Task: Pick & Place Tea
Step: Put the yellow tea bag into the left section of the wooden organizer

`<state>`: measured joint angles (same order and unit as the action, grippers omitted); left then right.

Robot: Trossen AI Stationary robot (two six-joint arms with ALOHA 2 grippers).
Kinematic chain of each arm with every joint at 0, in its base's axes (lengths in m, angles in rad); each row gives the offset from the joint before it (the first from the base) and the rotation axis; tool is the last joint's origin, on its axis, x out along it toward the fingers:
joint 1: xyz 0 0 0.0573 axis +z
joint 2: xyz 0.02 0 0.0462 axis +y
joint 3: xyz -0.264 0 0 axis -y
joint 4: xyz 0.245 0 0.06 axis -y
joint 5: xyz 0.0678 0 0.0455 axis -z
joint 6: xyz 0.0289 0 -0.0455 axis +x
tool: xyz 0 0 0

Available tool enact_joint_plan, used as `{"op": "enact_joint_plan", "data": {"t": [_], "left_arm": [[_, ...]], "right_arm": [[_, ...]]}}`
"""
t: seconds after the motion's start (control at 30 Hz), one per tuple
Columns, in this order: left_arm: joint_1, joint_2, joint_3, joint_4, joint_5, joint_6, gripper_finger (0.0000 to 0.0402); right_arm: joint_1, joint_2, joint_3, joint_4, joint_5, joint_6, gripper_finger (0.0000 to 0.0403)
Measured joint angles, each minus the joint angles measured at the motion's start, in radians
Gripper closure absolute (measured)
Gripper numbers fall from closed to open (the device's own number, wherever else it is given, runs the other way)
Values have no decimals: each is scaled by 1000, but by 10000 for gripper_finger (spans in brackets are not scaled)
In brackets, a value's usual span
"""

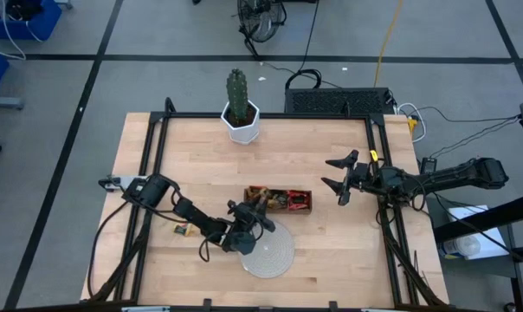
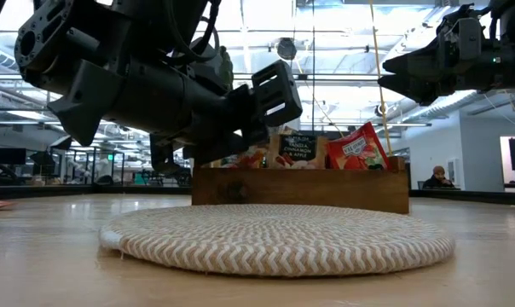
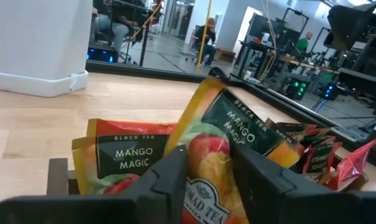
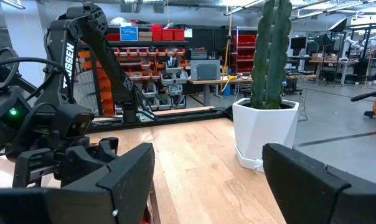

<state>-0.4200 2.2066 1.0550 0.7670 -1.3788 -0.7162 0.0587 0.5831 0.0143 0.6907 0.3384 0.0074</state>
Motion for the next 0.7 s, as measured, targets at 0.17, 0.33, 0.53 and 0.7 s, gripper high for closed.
{"op": "enact_joint_plan", "data": {"t": [0.17,0.33,0.53,0.7], "left_arm": [[0,0,0,15,0,5,252],[-3,0,0,56,-1,65,244],[-21,-8,0,198,-18,353,243],[-44,-90,0,238,-19,756,243]], "right_arm": [[0,0,0,0,0,0,122],[0,0,0,0,0,0,122],[0,0,0,0,0,0,125],[0,0,0,0,0,0,124]]}}
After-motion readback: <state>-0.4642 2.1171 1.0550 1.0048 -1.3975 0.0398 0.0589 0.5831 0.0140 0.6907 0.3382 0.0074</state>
